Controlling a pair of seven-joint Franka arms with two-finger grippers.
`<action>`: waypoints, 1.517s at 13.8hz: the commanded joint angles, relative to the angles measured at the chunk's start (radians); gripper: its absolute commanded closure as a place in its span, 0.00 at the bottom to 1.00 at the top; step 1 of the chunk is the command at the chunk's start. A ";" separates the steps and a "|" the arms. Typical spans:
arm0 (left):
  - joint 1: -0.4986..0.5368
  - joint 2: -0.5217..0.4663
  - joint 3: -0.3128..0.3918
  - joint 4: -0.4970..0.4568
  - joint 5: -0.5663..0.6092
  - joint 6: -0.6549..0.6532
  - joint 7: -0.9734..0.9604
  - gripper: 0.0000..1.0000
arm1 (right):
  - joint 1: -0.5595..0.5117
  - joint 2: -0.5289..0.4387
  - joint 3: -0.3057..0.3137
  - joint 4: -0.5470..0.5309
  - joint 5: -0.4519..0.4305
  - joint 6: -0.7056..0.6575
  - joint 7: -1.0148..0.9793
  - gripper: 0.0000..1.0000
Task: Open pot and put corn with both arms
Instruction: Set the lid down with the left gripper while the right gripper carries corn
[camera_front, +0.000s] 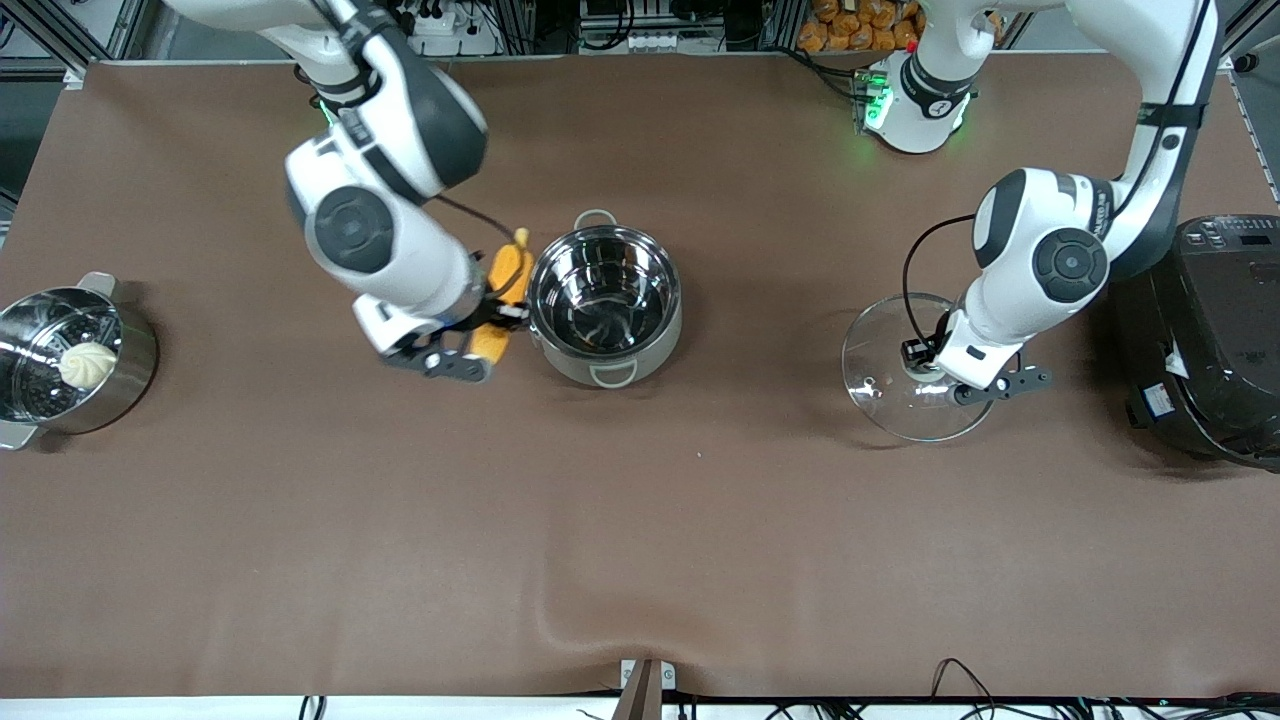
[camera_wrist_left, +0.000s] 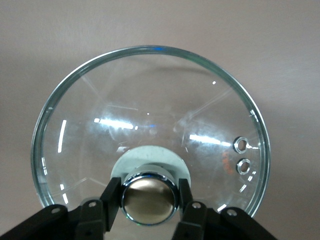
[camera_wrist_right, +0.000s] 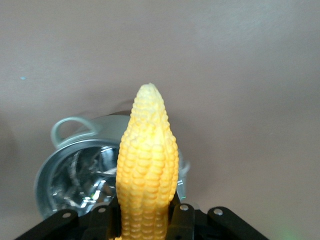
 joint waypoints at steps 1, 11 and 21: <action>0.026 -0.048 -0.013 -0.131 -0.008 0.118 0.039 1.00 | 0.070 -0.002 -0.004 -0.013 -0.044 0.045 0.111 0.67; 0.043 -0.023 -0.012 -0.174 -0.008 0.151 0.042 0.00 | 0.182 -0.005 -0.003 -0.232 -0.144 0.287 0.221 0.68; 0.053 -0.061 -0.004 0.352 -0.005 -0.380 0.183 0.00 | 0.242 0.052 -0.004 -0.274 -0.205 0.388 0.304 0.62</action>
